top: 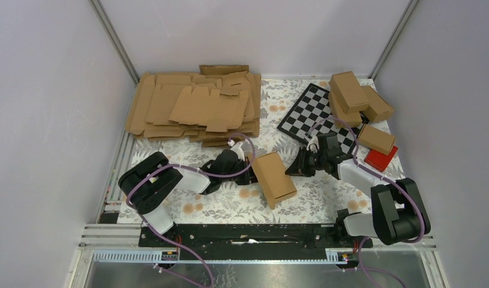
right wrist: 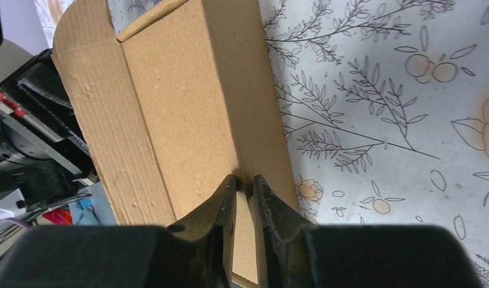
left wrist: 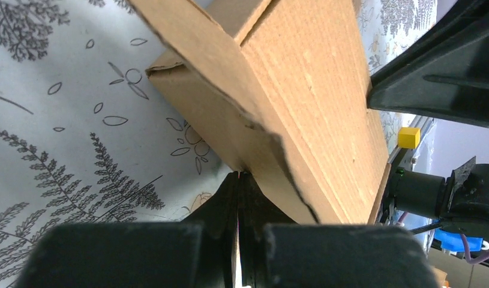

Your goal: Fold the paper box

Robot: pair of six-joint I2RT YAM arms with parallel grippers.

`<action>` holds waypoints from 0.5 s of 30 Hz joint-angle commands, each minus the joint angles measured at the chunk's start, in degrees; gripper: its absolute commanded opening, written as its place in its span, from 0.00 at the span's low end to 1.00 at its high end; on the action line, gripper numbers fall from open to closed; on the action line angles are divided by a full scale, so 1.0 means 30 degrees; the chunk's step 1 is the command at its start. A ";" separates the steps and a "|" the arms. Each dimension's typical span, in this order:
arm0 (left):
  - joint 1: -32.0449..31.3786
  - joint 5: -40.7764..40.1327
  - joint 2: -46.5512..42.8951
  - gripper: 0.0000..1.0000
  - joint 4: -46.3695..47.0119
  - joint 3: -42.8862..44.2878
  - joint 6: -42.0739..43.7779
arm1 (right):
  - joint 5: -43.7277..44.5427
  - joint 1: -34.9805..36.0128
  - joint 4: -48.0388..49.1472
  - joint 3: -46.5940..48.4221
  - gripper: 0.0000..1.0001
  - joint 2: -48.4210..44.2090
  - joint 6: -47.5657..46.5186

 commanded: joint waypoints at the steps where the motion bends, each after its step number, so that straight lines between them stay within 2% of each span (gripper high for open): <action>1: -0.0020 0.0857 -0.1715 0.00 0.0700 0.1496 0.0718 | -0.1303 -0.1033 0.0150 -0.0501 0.20 0.0577 0.0065; 6: -0.0020 0.1353 -0.1825 0.00 0.0467 0.1541 0.0598 | -0.1163 -0.1950 0.0373 -0.0594 0.13 0.0939 0.0109; 15: 0.0046 0.0886 -0.2399 0.00 -0.0309 0.0481 0.0177 | -0.1437 -0.2423 0.1038 -0.0914 0.10 0.2111 0.0123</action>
